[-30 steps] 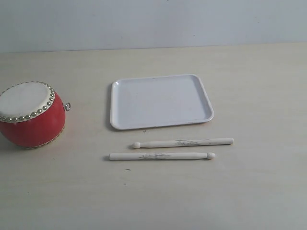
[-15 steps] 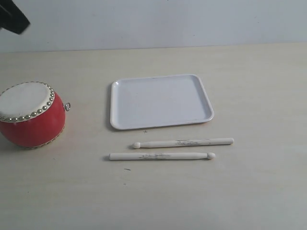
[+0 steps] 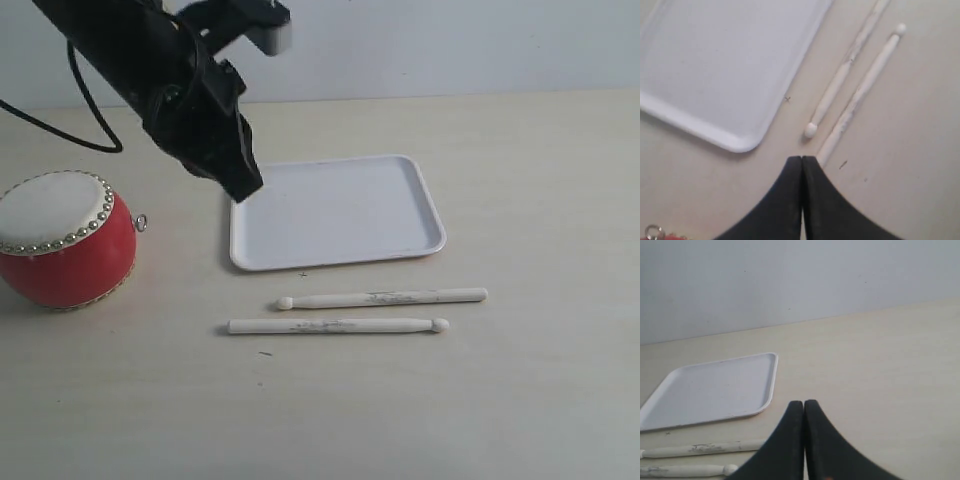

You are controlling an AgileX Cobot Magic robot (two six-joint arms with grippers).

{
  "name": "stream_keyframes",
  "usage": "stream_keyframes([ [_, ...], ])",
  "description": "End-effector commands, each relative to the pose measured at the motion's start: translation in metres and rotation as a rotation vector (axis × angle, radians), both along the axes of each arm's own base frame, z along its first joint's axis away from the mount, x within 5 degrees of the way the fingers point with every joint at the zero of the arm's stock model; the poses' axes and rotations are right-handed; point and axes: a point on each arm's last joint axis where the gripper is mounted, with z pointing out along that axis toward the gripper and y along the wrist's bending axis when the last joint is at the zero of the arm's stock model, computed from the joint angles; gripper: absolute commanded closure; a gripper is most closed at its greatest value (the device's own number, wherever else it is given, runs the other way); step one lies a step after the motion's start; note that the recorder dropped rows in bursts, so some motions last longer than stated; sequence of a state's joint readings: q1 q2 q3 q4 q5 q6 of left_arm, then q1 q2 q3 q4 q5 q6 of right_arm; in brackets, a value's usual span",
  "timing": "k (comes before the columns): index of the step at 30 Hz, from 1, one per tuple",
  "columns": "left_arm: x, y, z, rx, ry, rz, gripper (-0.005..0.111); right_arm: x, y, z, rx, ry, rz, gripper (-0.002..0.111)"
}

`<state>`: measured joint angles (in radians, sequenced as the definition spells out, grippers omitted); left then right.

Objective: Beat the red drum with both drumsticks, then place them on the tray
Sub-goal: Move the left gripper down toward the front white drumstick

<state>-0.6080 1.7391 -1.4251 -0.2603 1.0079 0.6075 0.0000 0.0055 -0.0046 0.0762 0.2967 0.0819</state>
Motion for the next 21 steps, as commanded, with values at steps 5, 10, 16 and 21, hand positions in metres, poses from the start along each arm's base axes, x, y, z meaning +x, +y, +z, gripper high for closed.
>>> stream_keyframes([
  [5, -0.011, -0.029, -0.054, 0.108, 0.124, -0.321, 0.107, 0.0, 0.0, -0.001, -0.005, -0.008, -0.006, 0.108],
  [10, -0.001, -0.037, -0.079, 0.105, 0.126, -0.289, 0.106, 0.0, 0.0, -0.001, -0.005, -0.008, -0.006, 0.108],
  [16, 0.003, -0.041, -0.095, 0.11, 0.143, -0.279, 0.084, 0.0, 0.0, -0.001, -0.005, -0.008, -0.006, 0.108],
  [21, 0.003, -0.043, -0.106, 0.119, 0.17, -0.281, 0.076, 0.0, 0.0, -0.001, -0.005, -0.008, -0.006, 0.108],
])
